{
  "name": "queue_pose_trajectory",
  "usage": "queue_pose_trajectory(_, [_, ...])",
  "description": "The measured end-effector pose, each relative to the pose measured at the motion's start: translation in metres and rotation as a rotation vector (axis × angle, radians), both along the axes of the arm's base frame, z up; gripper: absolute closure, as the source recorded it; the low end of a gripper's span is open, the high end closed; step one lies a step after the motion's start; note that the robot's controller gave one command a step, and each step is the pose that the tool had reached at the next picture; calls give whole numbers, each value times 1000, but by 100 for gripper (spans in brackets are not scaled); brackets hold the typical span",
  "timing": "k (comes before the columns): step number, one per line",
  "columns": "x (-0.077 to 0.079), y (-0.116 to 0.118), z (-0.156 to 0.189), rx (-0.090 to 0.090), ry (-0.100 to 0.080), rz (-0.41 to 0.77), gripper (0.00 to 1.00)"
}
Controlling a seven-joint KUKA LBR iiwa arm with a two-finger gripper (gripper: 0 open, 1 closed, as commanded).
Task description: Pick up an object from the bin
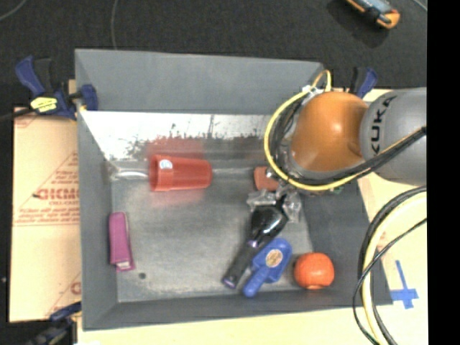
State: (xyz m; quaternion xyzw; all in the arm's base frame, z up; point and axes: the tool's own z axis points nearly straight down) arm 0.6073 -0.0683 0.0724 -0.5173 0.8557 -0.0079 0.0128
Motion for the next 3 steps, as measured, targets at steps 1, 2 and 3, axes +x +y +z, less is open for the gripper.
queue_pose_trajectory(1, [-2,0,39,0,6,-2,100])
queue_pose_trajectory(2, [0,0,65,0,0,-3,100])
queue_pose_trajectory(3, [0,-1,86,0,0,-6,100])
